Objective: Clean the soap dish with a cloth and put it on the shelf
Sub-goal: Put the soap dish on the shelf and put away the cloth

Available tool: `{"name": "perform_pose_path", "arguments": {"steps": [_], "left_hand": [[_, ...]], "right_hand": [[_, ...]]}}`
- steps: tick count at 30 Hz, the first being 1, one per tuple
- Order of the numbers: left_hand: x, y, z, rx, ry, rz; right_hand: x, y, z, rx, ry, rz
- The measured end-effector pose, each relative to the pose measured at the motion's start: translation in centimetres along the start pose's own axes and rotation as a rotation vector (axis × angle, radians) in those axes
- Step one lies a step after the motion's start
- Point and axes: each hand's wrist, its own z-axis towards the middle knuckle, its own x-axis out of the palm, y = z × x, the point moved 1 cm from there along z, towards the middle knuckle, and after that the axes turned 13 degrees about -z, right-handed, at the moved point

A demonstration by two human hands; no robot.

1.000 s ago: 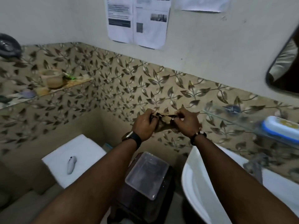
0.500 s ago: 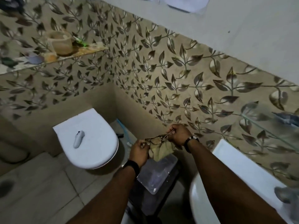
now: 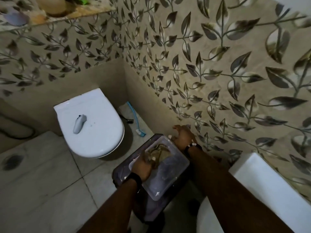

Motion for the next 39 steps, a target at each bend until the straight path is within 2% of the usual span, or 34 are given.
{"name": "perform_pose_path", "arguments": {"steps": [4,10,15,17,21,25,28,33,36,39], "left_hand": [[-0.6,1.8,-0.3,0.049,0.091,0.22],[0.0,2.8,-0.1,0.129,0.155,0.465],[1.0,4.5,0.9,0.191,0.233,0.556],[1.4,5.9,1.7,0.2,0.268,0.615],[2.1,9.2,4.0,0.136,0.27,0.734],[3.3,11.1,4.9,0.21,0.253,0.841],[4.0,11.4,5.1,0.216,0.213,0.838],[4.4,10.7,6.3,0.258,0.22,0.874],[4.5,10.5,7.0,0.225,0.222,0.805],[4.3,11.0,7.4,0.202,0.237,0.861]], "right_hand": [[1.3,-0.7,-0.5,-0.008,0.0,0.073],[2.3,-1.3,-1.5,-0.051,0.028,-0.074],[7.5,-0.2,-1.6,-0.195,0.28,-0.245],[10.8,0.1,-1.5,-0.182,0.394,-0.266],[15.8,0.4,-0.6,-0.226,0.467,-0.423],[16.7,0.6,0.4,-0.284,0.535,-0.516],[16.7,0.4,0.8,-0.272,0.499,-0.577],[16.0,-0.6,1.2,-0.153,0.436,-0.497],[15.3,-1.3,1.7,-0.108,0.465,-0.477],[15.1,-1.7,2.6,-0.076,0.487,-0.49]]}}
